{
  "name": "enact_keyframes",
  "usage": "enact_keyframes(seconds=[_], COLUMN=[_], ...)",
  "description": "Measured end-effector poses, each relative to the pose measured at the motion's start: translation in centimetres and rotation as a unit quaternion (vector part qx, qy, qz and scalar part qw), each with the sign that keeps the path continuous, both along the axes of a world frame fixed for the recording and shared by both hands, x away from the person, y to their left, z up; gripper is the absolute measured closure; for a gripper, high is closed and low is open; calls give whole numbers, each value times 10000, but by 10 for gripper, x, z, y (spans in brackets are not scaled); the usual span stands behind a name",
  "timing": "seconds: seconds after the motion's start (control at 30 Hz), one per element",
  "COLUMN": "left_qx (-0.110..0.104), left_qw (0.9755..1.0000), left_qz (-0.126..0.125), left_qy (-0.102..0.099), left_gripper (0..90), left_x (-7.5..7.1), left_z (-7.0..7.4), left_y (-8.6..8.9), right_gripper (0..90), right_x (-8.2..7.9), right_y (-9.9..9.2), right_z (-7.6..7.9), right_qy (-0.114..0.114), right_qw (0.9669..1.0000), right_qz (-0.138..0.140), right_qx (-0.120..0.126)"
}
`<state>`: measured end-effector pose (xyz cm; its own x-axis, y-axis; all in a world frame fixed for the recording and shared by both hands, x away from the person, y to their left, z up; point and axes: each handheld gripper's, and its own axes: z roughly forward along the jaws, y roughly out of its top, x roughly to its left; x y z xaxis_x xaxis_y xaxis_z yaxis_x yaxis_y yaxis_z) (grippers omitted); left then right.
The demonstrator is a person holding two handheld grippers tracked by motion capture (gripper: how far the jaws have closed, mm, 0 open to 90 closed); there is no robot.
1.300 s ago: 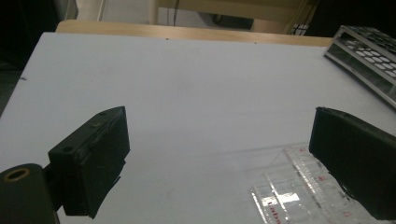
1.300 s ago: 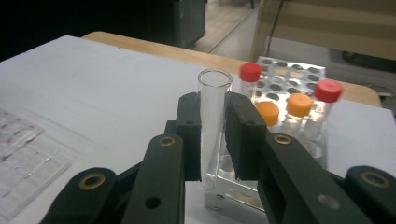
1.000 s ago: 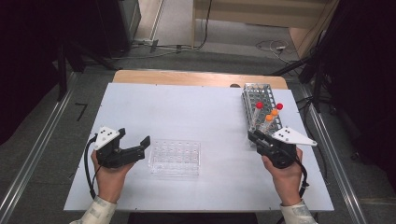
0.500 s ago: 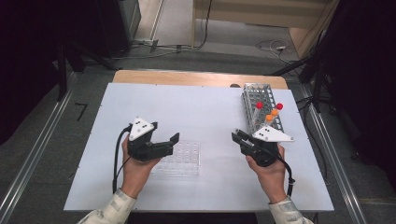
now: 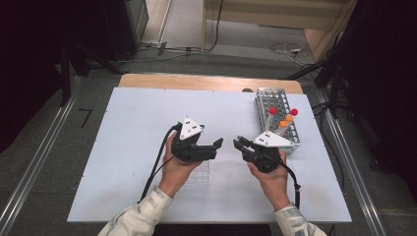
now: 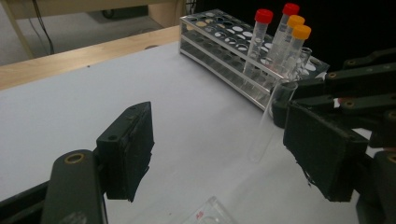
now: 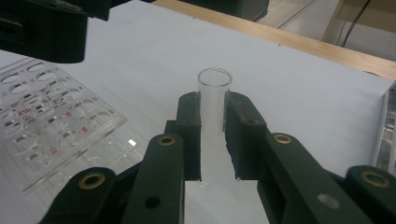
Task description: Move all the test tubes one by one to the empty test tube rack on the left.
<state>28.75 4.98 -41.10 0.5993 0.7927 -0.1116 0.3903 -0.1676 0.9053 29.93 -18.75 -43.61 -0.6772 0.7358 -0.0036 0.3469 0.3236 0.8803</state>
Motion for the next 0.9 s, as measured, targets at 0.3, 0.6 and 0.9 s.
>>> enact_keyframes(seconds=[0.3,0.6,0.9], left_qx=[5,125,105], left_qw=[9997,9997,9991], left_qz=[-227,-228,-351], left_qy=[-3,50,217], left_gripper=[369,471,613], left_x=[7,14,17], left_z=[1,-1,-2], left_y=[-25,-38,-42], right_gripper=[742,742,741], right_x=[2,1,0], right_y=[8,12,14], right_z=[-4,-5,-5], right_qy=[-11,-18,-61], right_qw=[10000,9999,9999], right_qz=[51,90,98], right_qx=[-37,-43,-85])
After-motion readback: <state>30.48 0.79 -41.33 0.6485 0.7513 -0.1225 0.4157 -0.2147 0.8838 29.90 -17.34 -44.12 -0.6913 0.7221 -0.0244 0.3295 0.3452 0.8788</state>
